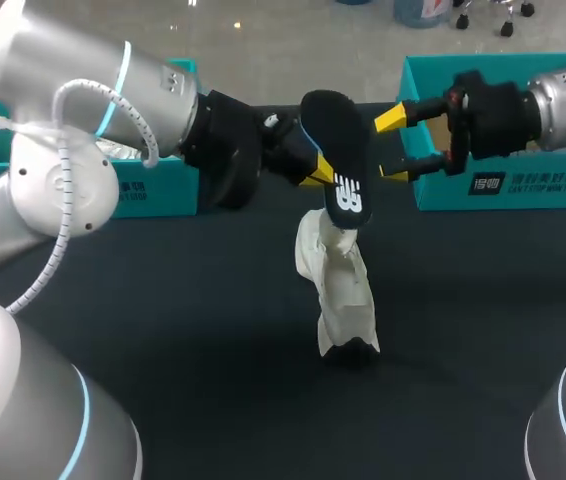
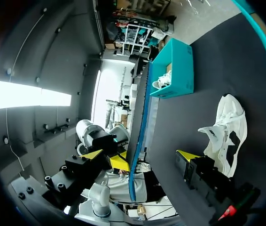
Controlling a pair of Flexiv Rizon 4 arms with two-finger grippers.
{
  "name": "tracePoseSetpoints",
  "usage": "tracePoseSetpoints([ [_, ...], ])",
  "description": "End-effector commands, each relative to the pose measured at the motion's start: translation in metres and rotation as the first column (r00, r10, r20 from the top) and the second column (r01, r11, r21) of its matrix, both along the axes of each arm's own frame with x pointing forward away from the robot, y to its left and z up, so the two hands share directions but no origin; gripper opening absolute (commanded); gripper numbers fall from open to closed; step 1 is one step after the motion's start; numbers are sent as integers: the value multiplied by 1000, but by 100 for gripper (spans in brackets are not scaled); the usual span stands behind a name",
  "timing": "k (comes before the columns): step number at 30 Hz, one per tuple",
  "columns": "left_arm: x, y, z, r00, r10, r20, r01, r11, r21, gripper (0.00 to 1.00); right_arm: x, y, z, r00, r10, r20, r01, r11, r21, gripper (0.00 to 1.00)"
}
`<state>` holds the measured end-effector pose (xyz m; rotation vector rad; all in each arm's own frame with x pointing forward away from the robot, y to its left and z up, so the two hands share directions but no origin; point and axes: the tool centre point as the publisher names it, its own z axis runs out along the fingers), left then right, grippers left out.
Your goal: Take the shoe out of the shoebox, open the shoe tongue, remove and reinsert the insole, then place the shoe into the shoebox
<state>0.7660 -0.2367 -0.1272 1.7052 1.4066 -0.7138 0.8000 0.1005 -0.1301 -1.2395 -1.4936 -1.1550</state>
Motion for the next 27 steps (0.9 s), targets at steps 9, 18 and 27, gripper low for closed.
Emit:
tracePoseSetpoints([
  [9,-2,-19,-4,1000,-22,18,22,1000,-15,0,19,12,-2,1000,9,-11,-9,1000,23,49],
  [18,-7,-21,-2,999,-31,28,32,999,-21,0,25,12,-8,1000,1,-21,-1,1000,30,11],
  [27,-11,-20,-4,999,-32,33,32,999,-10,0,26,9,-13,1000,0,-22,1,999,34,0],
])
